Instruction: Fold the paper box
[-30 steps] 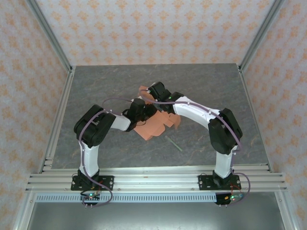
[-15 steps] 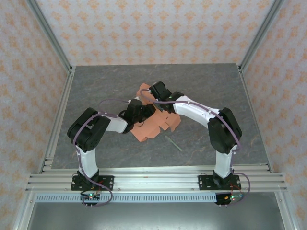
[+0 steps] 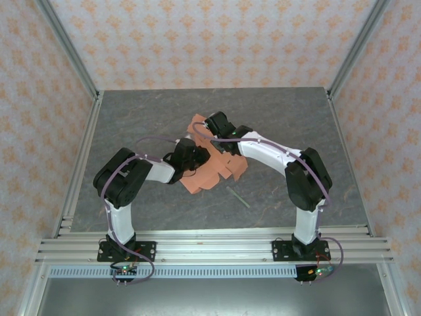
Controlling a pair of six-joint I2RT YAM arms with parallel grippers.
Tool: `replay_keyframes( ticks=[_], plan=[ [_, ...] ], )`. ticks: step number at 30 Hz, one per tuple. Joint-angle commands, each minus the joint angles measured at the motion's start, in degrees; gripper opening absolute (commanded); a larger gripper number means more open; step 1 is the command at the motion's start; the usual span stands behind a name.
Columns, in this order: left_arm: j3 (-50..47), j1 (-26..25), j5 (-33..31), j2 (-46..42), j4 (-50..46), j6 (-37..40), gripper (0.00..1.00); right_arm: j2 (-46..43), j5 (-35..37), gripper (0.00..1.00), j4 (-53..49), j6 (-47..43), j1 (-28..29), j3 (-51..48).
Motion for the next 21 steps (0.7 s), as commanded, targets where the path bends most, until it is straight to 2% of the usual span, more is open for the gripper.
replay_keyframes(
  ticks=[1, 8, 21],
  plan=[
    [-0.5, -0.5, -0.1, 3.7, 1.9, -1.1, 0.07, -0.7, -1.4, 0.00, 0.1, 1.1, 0.7, 2.0],
    [1.1, -1.3, -0.5, 7.5, 4.7, -3.2, 0.00, -0.7, -1.9, 0.00, -0.5, 4.2, 3.7, 2.0],
    [0.3, -1.5, -2.6, 8.3, 6.2, -4.6, 0.00, 0.4, -1.5, 0.00, -0.3, 8.4, 6.2, 0.2]
  ],
)
